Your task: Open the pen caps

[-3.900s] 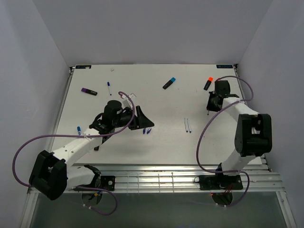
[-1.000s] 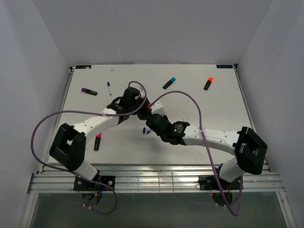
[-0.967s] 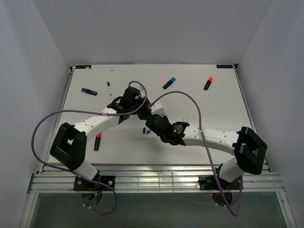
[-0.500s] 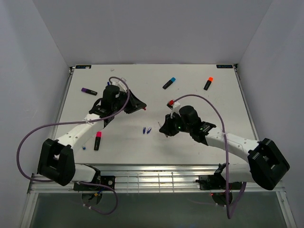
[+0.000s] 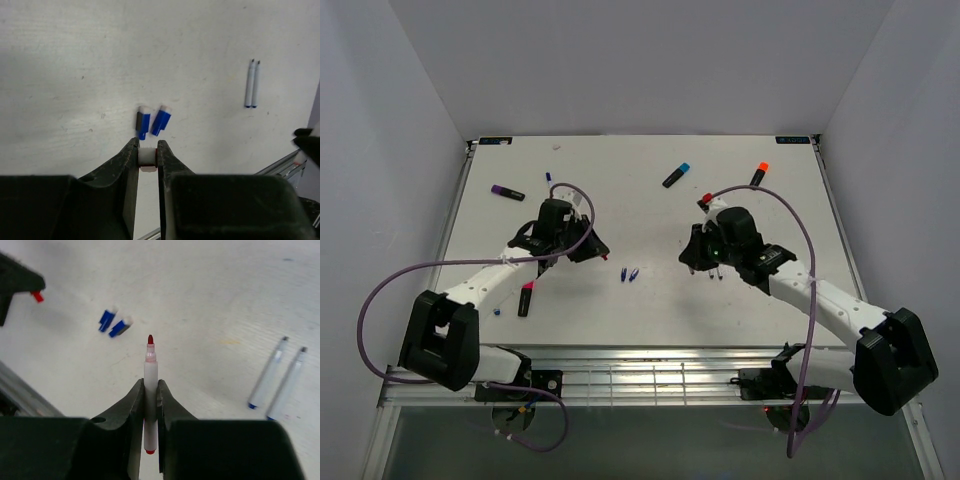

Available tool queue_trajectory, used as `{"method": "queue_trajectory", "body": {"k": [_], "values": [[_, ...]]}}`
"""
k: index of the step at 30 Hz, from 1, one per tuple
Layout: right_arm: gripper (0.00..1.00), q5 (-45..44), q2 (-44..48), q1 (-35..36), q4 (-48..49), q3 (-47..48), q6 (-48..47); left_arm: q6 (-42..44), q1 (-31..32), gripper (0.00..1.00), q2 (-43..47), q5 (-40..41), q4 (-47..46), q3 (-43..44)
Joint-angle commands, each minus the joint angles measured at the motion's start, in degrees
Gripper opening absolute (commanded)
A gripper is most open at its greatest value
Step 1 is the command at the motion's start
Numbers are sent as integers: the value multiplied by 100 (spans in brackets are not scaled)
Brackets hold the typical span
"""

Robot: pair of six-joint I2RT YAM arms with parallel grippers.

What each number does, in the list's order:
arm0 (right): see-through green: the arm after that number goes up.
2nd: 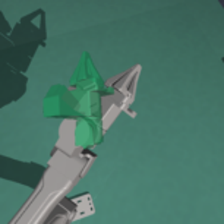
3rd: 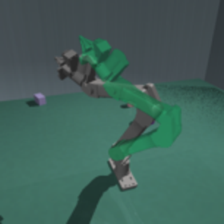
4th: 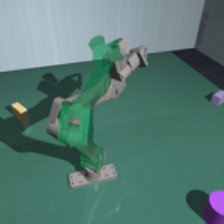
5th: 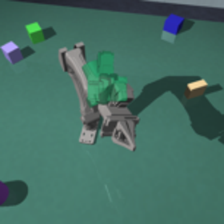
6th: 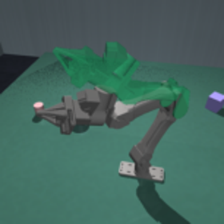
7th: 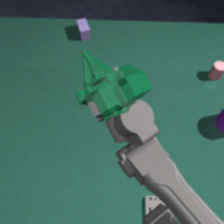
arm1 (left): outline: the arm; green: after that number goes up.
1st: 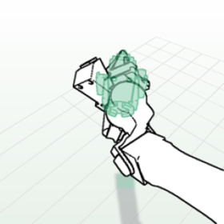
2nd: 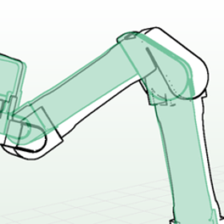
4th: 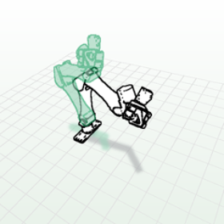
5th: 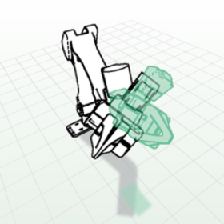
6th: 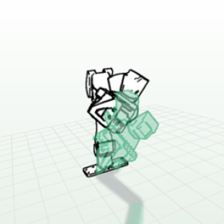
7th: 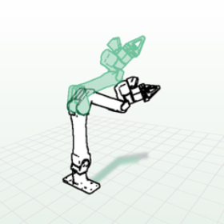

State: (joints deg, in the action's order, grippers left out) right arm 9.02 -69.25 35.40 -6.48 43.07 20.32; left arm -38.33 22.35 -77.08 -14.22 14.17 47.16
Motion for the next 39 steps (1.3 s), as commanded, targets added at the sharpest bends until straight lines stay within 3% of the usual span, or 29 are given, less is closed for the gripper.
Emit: {"method": "queue_trajectory", "body": {"k": [1,6,11,18,25,39], "values": [[8,-1198,132,-523,-897,315,-186,238,15,0,-123,-274,-10,-373],[8,-1473,70,-1113,-1127,220,-414,168,24,0,-316,-415,-310,-576],[11,-1043,-158,-1764,-707,-149,-687,53,24,0,-571,-801,-801,-769],[8,-1104,-571,-1913,-495,-106,-538,-78,24,0,-993,-1127,-1574,-1085],[8,-1024,-1125,-2081,-223,-79,-362,-61,24,0,-1195,-1189,-1778,-1130],[9,-1244,-1925,-2090,-46,123,-476,-17,24,13,-1775,-1118,-1742,-647]]}}
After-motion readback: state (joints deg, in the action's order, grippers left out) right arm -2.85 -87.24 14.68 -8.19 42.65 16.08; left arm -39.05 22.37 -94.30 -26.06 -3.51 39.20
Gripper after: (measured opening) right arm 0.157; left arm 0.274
